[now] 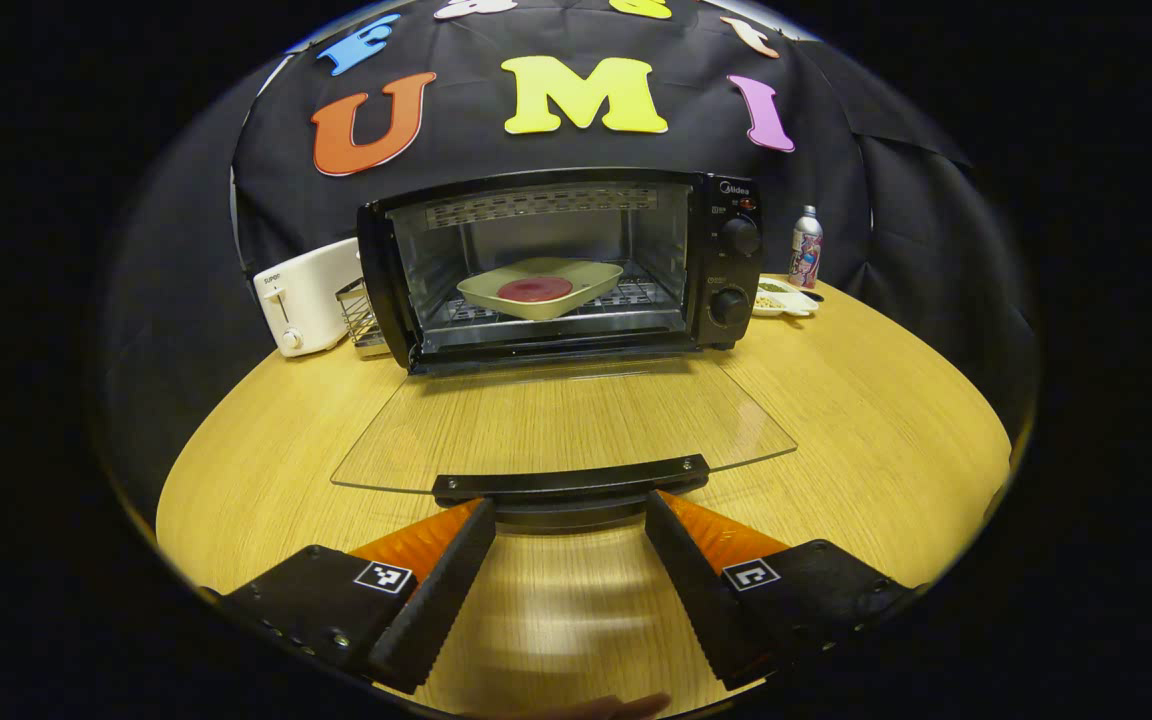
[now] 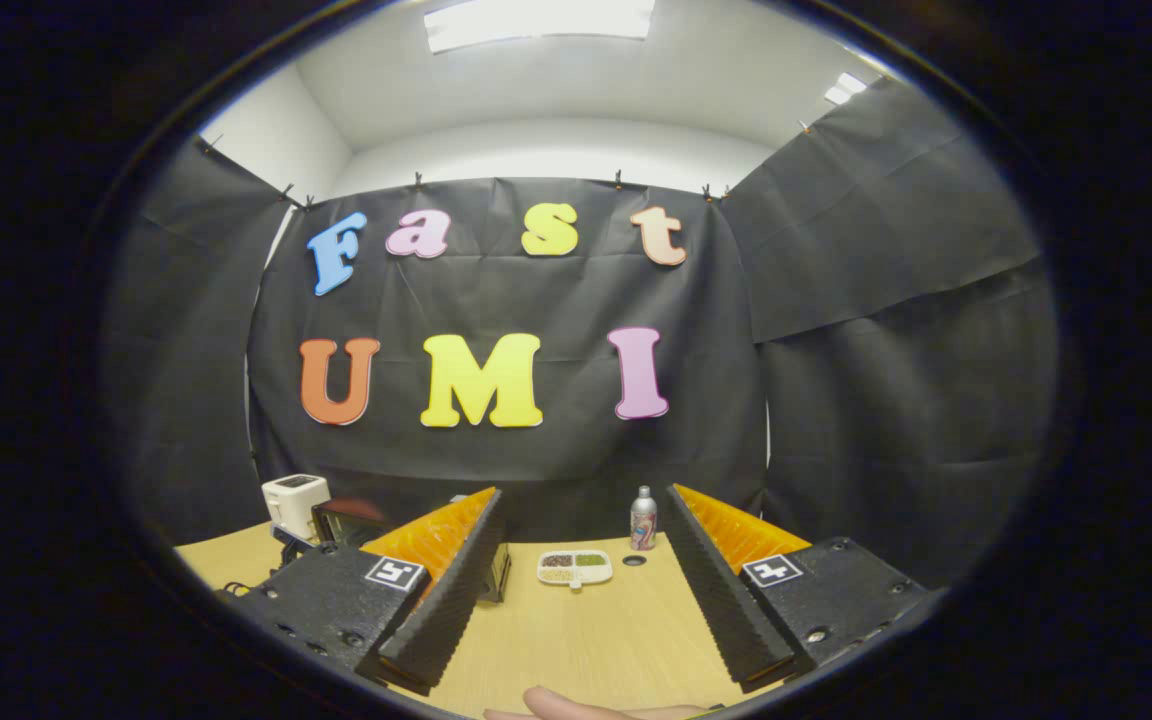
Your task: Open the electric oven with the left hand, put the food in, and close the electric oven.
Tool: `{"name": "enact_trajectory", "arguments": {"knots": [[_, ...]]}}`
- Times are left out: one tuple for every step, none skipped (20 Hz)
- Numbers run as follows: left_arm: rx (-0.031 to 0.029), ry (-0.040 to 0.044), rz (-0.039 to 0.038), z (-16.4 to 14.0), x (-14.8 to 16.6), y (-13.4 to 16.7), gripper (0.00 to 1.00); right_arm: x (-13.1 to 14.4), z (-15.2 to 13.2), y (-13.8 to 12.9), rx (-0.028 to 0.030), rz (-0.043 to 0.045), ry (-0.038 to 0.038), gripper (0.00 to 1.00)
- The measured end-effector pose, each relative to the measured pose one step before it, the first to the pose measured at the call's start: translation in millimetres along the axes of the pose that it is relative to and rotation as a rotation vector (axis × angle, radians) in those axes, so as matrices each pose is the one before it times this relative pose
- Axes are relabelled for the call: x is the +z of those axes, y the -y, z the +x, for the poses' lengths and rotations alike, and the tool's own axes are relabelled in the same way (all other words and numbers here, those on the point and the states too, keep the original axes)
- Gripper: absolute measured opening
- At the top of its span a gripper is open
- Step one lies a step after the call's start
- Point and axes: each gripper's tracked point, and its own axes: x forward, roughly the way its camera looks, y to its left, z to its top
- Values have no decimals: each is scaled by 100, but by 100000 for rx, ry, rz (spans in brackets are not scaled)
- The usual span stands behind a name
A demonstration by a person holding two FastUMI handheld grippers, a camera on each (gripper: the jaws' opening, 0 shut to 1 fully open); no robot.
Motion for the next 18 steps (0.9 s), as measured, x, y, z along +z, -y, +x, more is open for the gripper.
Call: {"name": "enact_trajectory", "arguments": {"knots": [[-300,-113,-444,-15,81,10,96,54,-261,29,48,-560,-220,96],[-252,-17,-550,-92,109,-45,96,196,-55,-12,-175,-341,163,100],[-183,329,-591,-110,223,-32,96,157,-182,61,-1,-396,453,100],[-125,543,-430,-92,248,34,97,236,-221,39,-296,-178,298,100],[-44,672,-22,-126,312,-17,96,85,-211,-4,-82,-103,266,100],[46,550,247,-111,319,-2,97,12,-169,81,16,67,244,100],[195,649,457,-133,324,-64,96,-21,-171,15,-205,20,-209,96],[340,908,598,-89,426,-29,96,-107,-92,51,-169,-105,-333,96],[265,352,663,-46,220,-137,96,14,-130,109,-236,-79,-271,96],[341,189,405,23,161,23,96,78,-220,34,-195,-38,-96,96],[354,104,57,-99,153,-94,96,48,-90,57,-86,62,-47,96],[140,385,104,-78,277,20,96,-15,-118,-85,121,36,-91,96],[35,414,-323,-45,247,-51,96,23,-161,-103,186,69,-143,96],[-23,810,-206,-137,342,6,96,21,-62,-67,97,191,-38,96],[-51,905,-175,-136,513,-68,96,-24,87,-13,80,157,84,96],[109,1077,-176,-71,533,-75,96,79,-110,-37,9,84,69,96],[196,1416,323,-103,727,-66,96,-4,-38,-77,-9,-44,5,96],[277,2069,630,-113,840,-79,96,13,-33,-60,77,14,42,96]]}}
